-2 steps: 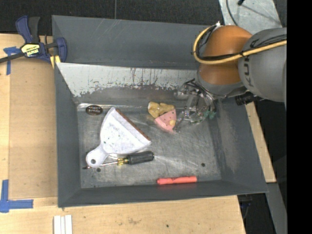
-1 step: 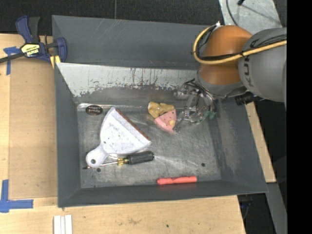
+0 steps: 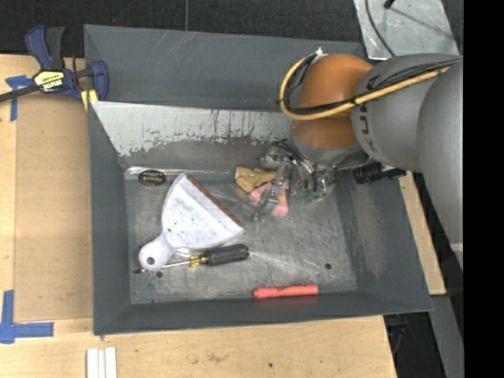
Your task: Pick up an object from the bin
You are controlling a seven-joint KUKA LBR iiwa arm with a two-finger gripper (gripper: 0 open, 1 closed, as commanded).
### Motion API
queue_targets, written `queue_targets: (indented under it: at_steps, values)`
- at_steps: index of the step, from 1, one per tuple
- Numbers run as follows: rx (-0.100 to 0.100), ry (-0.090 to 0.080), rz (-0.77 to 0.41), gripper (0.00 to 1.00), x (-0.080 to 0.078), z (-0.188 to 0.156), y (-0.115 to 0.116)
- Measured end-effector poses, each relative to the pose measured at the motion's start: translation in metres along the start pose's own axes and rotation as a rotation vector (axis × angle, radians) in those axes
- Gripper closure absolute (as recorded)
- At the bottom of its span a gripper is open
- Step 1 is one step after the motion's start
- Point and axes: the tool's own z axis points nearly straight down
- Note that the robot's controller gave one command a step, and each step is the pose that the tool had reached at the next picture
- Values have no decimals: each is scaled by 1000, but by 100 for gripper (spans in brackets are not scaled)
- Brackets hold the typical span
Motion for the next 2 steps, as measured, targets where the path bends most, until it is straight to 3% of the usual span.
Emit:
queue_targets:
  at_steps: [1, 2]
  values:
    - [-6, -19, -166, 100, -10, 20, 7]
    - [-6, -19, -166, 100, -10, 20, 7]
